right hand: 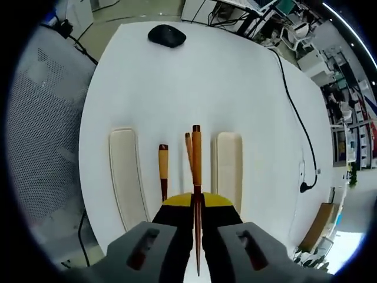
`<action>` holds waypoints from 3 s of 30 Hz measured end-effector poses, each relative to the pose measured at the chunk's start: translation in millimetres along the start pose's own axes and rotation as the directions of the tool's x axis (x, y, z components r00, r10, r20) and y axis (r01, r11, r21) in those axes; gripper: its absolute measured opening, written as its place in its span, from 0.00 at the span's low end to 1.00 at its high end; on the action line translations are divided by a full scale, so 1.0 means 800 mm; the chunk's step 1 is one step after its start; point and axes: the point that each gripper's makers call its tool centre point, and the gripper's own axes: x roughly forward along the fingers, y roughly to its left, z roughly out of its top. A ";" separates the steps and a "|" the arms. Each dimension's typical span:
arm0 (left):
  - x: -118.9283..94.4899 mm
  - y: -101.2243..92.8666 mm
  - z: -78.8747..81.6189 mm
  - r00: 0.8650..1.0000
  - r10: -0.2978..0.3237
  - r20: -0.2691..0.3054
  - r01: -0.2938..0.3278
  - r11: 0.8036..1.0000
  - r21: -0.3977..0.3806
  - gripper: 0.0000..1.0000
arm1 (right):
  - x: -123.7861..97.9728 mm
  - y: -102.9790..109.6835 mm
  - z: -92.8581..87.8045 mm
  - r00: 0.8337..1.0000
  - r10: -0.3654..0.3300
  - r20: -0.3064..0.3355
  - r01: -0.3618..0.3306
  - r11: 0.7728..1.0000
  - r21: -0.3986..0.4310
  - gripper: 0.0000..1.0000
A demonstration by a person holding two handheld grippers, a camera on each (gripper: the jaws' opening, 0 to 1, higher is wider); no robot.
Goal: Arrange the utensils inside the cutlery case until each visible utensil rests in its matching compartment.
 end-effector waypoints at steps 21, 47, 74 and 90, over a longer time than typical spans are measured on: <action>-0.005 -0.005 0.003 1.000 -0.003 -0.003 0.003 1.000 0.021 0.75 | -0.034 -0.021 0.009 0.998 -0.035 0.050 0.034 0.999 0.034 0.00; -0.005 -0.004 -0.003 1.000 0.004 -0.007 -0.003 1.000 0.015 0.74 | -0.045 -0.047 0.001 0.998 0.000 0.059 -0.004 0.998 0.067 0.00; 0.007 0.007 0.001 0.999 0.006 -0.046 -0.006 1.000 0.014 0.74 | -0.025 -0.074 0.026 0.997 0.059 0.039 -0.060 0.998 0.010 0.00; 0.012 0.002 -0.002 0.998 0.006 -0.064 -0.004 1.000 0.024 0.74 | -0.024 -0.069 0.025 0.993 0.107 0.058 -0.108 0.994 0.015 0.00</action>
